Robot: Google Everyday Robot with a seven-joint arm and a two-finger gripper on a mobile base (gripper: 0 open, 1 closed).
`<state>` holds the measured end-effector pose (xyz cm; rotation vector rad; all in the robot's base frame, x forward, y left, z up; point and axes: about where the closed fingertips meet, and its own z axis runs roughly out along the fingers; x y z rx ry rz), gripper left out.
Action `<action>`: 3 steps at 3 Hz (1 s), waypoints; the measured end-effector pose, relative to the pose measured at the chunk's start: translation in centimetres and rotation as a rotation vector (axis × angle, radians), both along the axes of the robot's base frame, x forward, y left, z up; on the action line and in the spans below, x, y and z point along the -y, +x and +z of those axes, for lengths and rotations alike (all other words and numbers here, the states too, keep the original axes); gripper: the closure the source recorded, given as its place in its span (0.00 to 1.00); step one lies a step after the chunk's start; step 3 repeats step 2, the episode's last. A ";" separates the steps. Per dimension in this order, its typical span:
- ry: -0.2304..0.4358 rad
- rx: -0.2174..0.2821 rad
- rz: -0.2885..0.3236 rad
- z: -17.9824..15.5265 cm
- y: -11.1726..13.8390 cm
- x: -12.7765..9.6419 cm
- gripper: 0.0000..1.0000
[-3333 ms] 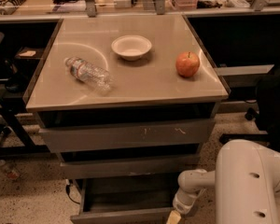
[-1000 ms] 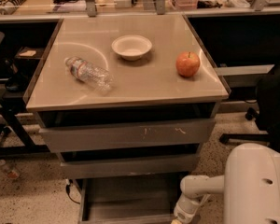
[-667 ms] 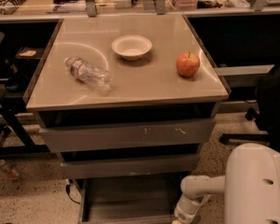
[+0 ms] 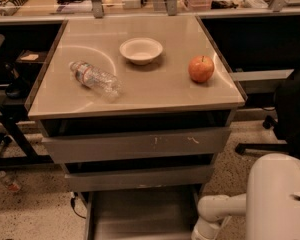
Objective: Open bottom drawer
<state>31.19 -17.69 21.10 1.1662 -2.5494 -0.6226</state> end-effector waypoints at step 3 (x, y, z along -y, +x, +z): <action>-0.033 -0.023 -0.080 1.1 -3.8 2.0 0.00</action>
Offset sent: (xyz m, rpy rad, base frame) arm -0.1029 -0.0572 0.0320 -0.0902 0.0543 -0.2316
